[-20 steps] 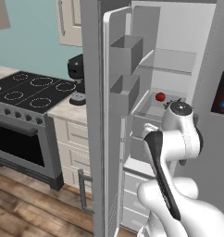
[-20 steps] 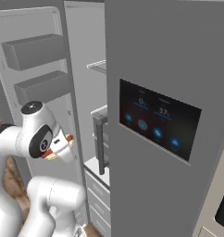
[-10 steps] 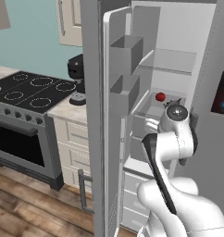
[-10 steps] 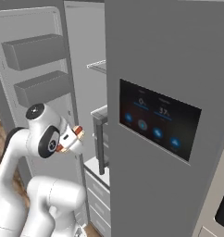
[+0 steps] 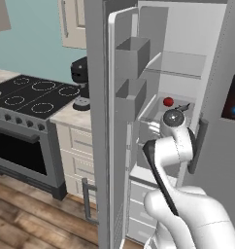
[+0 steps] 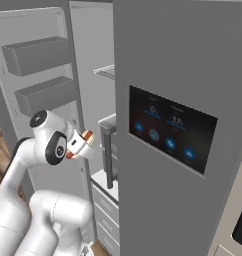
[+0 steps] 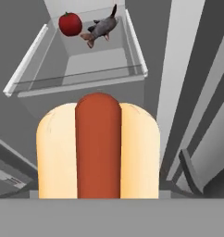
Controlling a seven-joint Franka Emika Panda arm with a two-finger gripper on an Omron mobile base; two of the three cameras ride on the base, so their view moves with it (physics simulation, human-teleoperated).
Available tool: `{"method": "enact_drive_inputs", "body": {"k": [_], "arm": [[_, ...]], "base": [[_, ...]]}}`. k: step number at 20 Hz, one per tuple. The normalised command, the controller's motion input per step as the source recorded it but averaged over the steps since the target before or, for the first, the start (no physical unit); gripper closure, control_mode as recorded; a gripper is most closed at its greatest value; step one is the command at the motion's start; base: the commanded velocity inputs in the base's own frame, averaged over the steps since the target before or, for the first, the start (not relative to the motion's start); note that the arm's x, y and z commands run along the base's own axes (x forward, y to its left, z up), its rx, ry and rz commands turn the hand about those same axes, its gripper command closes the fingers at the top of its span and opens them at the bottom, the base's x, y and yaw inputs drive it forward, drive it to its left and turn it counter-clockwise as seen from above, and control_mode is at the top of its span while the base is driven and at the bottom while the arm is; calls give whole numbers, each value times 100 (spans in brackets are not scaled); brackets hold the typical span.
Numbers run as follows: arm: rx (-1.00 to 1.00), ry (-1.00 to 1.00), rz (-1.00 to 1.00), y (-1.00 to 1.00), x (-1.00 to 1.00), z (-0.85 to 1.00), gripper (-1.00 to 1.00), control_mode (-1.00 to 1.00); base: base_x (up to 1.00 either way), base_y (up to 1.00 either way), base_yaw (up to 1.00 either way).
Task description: Store the hot dog in the freezer for long-term storage. Close the freezer door after placing the cooked food.
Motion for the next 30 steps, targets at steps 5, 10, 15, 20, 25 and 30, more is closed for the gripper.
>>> {"method": "enact_drive_inputs", "body": {"k": [5, 10, 15, 20, 25, 30], "arm": [[0, -4, 0, -20, 46, 0, 100, -100], [0, 0, 0, -26, 42, 7, 100, -100], [0, 0, 0, -16, 40, 1, 100, -100], [0, 0, -1, -10, 41, 0, 100, -100], [0, 0, -4, -5, 47, 0, 100, -100], [0, 0, 0, -5, 43, 0, 100, -100]], "base": [[0, 0, 0], [0, 0, 0], [0, 0, 0], [0, 0, 0], [0, 0, 0], [0, 0, 0]]}}
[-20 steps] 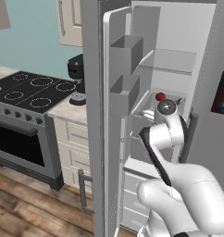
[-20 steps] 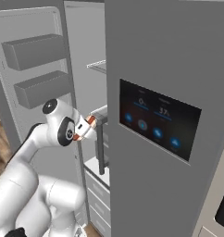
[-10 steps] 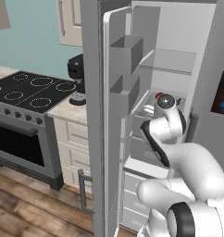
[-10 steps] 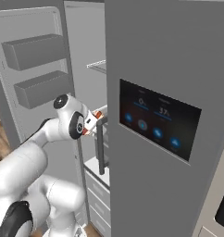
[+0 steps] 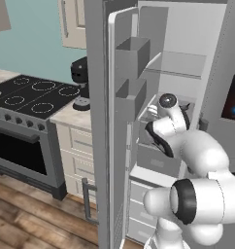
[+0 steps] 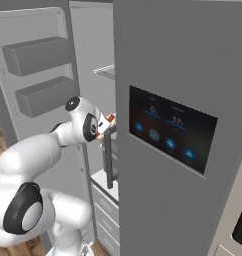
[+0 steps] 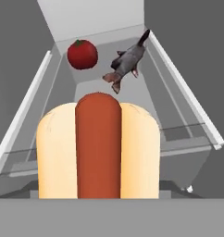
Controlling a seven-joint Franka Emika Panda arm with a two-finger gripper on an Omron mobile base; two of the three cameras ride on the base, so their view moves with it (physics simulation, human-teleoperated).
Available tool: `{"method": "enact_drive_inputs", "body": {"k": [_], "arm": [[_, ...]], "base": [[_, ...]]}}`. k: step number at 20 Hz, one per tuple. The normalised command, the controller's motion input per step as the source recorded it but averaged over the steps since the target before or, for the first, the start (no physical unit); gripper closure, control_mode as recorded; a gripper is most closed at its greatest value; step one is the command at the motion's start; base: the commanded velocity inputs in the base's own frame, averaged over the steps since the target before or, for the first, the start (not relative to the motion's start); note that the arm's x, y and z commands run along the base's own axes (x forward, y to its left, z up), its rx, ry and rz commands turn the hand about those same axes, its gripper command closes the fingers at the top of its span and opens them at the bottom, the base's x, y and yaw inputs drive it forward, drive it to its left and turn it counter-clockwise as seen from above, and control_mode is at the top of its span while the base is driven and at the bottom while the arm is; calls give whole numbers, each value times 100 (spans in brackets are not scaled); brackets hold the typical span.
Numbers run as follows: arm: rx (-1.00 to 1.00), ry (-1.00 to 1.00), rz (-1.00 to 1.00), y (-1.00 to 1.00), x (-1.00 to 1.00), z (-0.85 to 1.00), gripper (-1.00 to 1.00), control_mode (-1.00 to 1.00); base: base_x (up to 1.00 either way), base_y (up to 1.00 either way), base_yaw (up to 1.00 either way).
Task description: Store the hot dog in the freezer for long-term storage. Close the freezer door after placing the cooked food.
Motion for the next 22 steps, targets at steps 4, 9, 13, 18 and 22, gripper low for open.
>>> {"method": "enact_drive_inputs", "body": {"k": [4, 9, 13, 18, 22], "arm": [[0, 0, 0, -23, 43, 0, 100, -100], [1, 0, 0, -13, 37, 0, 100, -100], [2, 0, 0, -4, 44, 0, 100, -100], [1, 7, 0, -21, 52, -11, 100, -100], [0, 9, 0, -11, 52, -19, 100, -100]], "base": [[0, 0, 0], [0, 0, 0], [0, 0, 0], [0, 0, 0], [0, 0, 0]]}}
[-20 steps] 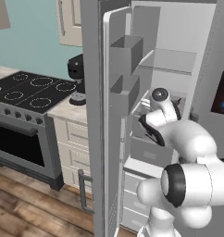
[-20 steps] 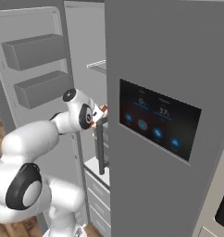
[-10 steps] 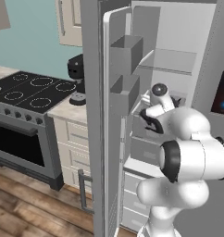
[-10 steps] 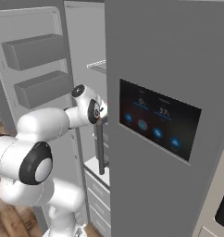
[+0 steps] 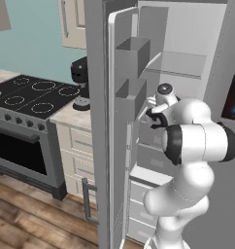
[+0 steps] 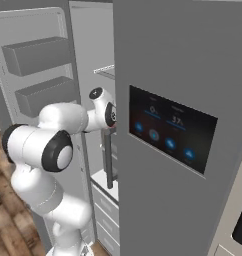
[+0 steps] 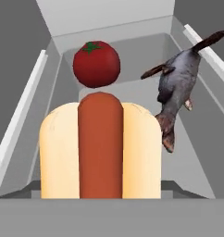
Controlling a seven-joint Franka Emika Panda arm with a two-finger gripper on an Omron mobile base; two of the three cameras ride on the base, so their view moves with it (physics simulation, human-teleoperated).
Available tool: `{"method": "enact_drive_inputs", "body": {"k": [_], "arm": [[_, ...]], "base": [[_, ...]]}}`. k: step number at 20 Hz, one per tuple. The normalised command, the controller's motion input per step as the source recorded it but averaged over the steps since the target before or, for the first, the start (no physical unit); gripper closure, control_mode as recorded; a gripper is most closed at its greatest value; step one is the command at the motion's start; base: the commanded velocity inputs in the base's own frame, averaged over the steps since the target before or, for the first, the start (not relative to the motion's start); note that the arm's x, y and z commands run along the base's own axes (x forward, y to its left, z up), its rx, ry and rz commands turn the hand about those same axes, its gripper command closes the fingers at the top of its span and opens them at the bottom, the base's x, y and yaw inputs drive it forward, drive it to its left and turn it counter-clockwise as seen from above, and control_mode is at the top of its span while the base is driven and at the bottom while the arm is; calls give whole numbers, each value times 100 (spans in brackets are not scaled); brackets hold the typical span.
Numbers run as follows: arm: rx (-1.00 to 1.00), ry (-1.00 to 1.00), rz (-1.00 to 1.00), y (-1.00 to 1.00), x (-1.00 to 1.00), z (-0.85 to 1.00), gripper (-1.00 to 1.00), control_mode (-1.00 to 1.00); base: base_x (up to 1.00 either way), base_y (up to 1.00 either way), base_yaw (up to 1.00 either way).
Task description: Store the hot dog in the freezer for long-term storage. Close the freezer door after placing the cooked food.
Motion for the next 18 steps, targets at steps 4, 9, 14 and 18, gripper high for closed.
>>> {"method": "enact_drive_inputs", "body": {"k": [4, 9, 14, 18], "arm": [[0, 2, 0, -6, 49, -14, 100, -100], [0, 0, 0, -5, 49, -18, 100, -100], [0, 1, 0, -12, 45, -30, 100, -100], [0, 2, 1, -11, 30, -39, 100, -100]], "base": [[0, 0, 0], [0, 0, 0], [0, 0, 0], [0, 0, 0]]}}
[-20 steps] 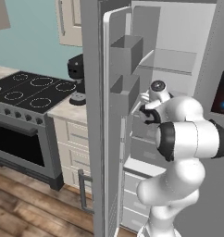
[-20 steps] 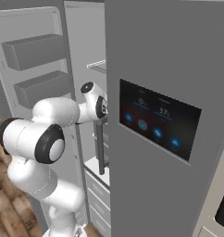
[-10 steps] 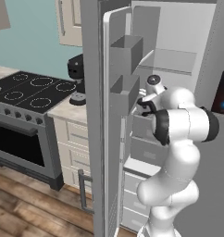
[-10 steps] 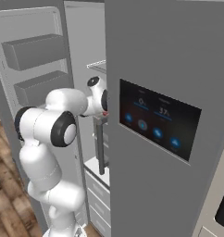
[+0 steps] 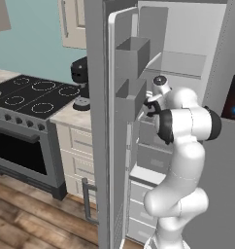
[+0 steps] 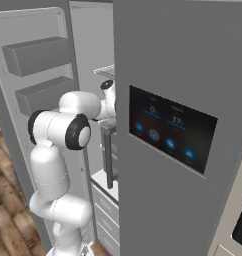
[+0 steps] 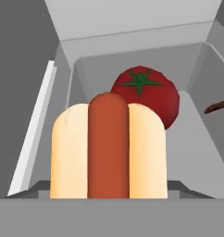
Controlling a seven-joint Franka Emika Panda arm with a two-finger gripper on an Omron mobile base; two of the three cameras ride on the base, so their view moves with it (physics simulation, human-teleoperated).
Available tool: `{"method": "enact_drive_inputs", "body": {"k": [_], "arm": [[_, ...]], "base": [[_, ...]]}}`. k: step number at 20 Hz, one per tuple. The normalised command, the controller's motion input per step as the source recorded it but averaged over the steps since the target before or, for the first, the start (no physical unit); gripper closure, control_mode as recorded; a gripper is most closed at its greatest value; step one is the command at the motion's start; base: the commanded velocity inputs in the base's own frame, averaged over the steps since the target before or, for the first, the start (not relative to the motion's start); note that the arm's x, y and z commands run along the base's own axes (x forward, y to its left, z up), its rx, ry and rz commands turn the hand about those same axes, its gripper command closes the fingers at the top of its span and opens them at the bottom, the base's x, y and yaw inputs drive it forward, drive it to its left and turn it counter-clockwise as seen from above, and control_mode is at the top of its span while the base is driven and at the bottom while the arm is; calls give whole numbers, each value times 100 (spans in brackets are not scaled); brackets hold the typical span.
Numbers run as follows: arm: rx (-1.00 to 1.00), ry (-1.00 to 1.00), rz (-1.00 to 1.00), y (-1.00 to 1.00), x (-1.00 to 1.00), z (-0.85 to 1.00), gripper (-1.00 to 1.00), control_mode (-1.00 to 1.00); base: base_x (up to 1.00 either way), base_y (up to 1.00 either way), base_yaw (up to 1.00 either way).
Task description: Store the hot dog in the freezer for long-term storage. Close the freezer door after placing the cooked food.
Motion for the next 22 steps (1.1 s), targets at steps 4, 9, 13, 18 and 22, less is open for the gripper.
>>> {"method": "enact_drive_inputs", "body": {"k": [4, 9, 13, 18, 22], "arm": [[0, 1, 3, -11, 24, -41, 100, -100], [0, 0, 6, -1, 10, -33, 100, -100], [2, 0, 5, 0, 0, -13, 100, -100], [1, 0, 3, 0, 0, -9, -100, -100], [0, 0, 0, 0, 0, 0, -100, -100]], "base": [[0, 0, 0], [0, 0, 0], [0, 0, 0], [0, 0, 0], [0, 0, 0]]}}
